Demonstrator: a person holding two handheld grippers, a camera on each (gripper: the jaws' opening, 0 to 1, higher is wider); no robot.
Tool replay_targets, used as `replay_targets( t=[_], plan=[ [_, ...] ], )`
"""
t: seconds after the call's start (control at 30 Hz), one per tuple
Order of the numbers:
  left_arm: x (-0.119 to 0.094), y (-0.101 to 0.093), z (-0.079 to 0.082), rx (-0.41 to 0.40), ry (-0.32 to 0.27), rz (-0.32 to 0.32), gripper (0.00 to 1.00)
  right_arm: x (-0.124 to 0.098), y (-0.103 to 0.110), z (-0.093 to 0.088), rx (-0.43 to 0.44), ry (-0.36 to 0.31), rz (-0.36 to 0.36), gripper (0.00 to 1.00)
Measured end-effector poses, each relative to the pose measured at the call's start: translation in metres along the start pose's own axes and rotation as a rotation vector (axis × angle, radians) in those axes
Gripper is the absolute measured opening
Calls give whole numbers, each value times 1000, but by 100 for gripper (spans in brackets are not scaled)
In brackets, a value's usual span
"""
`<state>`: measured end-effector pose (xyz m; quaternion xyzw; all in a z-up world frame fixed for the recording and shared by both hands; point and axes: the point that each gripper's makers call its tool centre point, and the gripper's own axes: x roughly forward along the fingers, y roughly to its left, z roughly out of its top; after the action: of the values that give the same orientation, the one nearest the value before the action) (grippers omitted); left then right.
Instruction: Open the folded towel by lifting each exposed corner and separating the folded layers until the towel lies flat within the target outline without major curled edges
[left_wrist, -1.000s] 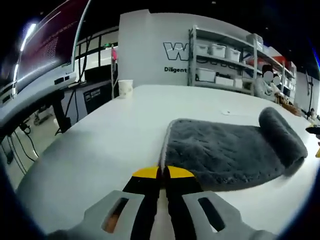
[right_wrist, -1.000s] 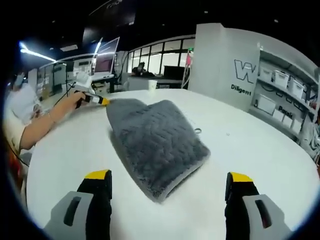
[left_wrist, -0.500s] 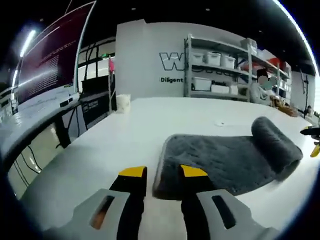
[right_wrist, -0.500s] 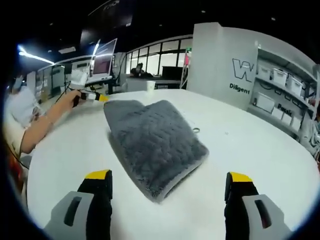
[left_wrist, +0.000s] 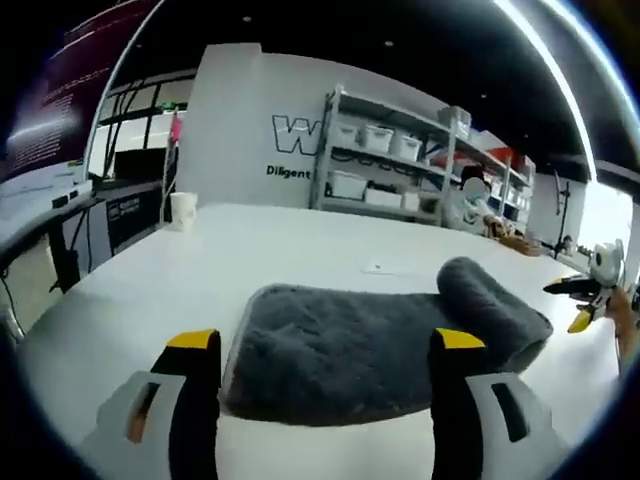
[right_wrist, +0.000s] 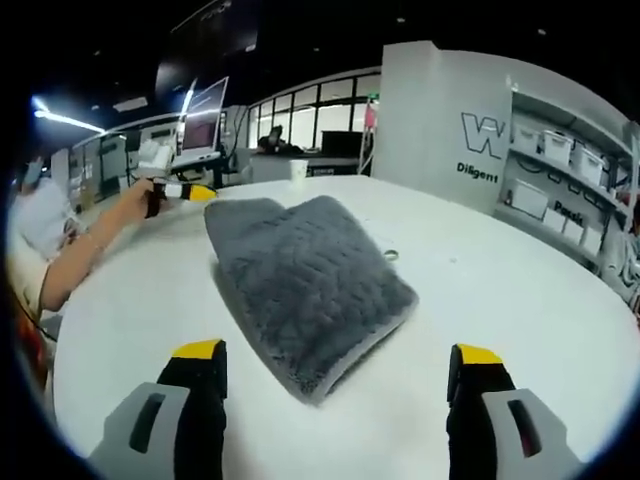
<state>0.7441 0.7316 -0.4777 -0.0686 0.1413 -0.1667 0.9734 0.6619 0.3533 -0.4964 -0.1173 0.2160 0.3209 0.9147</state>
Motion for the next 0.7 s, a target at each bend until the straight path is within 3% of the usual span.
replay_targets(
  t=[0.2,0.43,0.7],
  plan=[
    [4,-14,3,40,-6,-54,100,0,-2,-1,15,-4,-8,90],
    [12,-17,2,78,11,-77,100,1,-5,-3,28,0,-16,86],
    [10,-20,-8,97,49,-59,100,3,-8,-8,49,11,-29,72]
  ],
)
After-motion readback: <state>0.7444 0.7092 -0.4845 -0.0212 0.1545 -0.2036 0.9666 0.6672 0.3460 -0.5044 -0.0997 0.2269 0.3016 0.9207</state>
